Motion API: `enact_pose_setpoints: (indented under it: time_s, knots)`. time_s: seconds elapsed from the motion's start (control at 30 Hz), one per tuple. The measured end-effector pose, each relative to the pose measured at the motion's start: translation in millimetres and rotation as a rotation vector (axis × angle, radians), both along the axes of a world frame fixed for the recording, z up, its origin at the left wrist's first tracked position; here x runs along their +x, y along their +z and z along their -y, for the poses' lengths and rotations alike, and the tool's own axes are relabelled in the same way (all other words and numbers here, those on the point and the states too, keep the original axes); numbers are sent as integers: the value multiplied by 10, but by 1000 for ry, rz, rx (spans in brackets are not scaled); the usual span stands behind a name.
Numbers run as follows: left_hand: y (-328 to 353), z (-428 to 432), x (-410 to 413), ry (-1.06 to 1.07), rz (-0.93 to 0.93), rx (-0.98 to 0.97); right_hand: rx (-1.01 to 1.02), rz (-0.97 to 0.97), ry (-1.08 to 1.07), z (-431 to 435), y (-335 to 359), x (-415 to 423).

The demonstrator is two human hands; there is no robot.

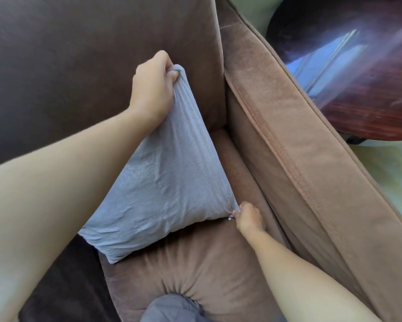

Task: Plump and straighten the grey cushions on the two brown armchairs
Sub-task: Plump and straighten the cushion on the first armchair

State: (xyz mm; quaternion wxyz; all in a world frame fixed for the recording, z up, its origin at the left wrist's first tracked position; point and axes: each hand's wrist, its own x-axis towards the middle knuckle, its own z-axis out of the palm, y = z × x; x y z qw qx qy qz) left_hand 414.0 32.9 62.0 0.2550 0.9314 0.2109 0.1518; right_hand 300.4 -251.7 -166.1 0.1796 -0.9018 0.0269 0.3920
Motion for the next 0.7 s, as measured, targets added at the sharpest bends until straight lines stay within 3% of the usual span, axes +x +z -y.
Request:
enact_pose_setpoints:
  time_s: [0.2,0.27,0.37,0.53,0.63,0.7]
  knots:
    - [-1,33,-130,-99,21,-56,195,-23,-180,32,200,123]
    - [-19,6,-301,-182,-12,-58,200,87,-208,-35,422,207]
    - [-97,-162,-787,-220,-86,142,350,332,-160,-350,992,223]
    - [-314,-354,-1668,-249,-178,374,623,757,399,-1198,1744,44]
    - [-436,-475,-2066,-275,-285,435,544,921,782,-1679,1885,-7]
    - [-499,-613,-2275,-265,-362,443,437,913,1009,-1883,1883,14]
